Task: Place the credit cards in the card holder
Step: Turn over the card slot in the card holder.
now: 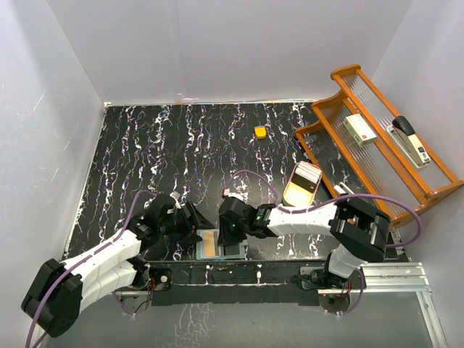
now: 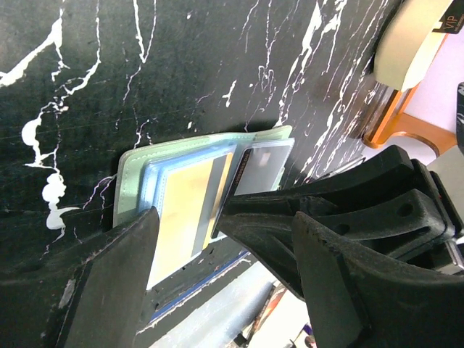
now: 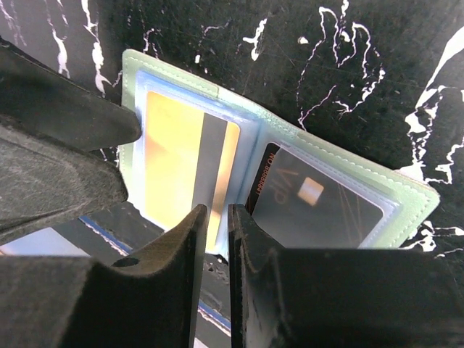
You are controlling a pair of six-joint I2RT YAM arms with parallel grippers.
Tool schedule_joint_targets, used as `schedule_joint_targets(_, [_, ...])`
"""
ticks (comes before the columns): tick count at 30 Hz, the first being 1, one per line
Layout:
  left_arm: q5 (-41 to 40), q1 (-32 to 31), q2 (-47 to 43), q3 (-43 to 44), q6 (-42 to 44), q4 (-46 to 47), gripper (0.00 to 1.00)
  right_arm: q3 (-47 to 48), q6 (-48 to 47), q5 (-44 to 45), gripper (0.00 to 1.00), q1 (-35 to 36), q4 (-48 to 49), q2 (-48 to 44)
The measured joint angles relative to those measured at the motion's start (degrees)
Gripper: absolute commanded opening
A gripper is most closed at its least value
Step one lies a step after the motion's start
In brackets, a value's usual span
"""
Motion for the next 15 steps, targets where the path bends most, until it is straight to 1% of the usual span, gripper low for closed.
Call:
schedule_joint_targets(3, [0.46,0.0,0.63,-0.35,-0.39,0.48,0.71,0.02,0.09,-0.09,0.12,0.11,0.42,1.33])
schedule_joint_targets(6, [0.59,0.0,1.01,-0.35,-0.35,0.68,0.71,0.02,0.24,-0.22,0.05,0.17,1.16,2.36])
schedule_joint_targets(9, [0.55,0.0,1.01,-0.33,-0.17,0.44,0.7,-0.02,0.37,-0.15,0.0,0.26,1.36,2.4])
schedule_joint_targets(15, [0.68,0.0,0.9,-0.31,0.07,0.26,0.7,-0.46,0.81,0.02,0.0,0.28,1.99,2.4])
